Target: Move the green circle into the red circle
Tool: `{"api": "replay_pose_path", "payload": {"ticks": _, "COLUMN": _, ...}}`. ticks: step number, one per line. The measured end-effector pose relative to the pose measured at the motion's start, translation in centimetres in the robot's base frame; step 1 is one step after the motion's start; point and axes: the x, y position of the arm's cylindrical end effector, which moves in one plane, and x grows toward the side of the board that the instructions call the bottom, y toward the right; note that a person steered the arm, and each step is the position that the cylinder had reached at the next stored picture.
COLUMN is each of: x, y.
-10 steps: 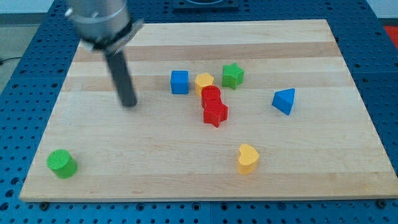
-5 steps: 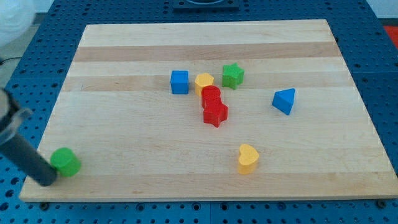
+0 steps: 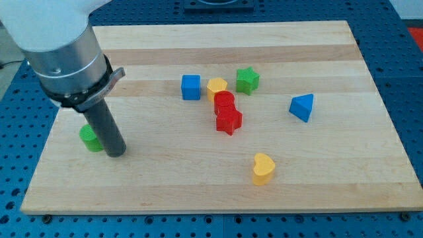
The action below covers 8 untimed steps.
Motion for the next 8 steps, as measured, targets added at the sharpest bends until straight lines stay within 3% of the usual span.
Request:
{"api": "replay_pose_path", "payload": {"ticks": 2, "x": 0.6, "y": -11.8}}
{"api": "replay_pose_path", "payload": {"ticks": 3, "x": -2.0, "y": -9.7}}
{"api": "replay_pose_path", "payload": {"ticks": 5, "x": -1.4, "y": -3.0}}
{"api": "replay_pose_path", "payload": {"ticks": 8, "x": -6.7, "y": 12.2}}
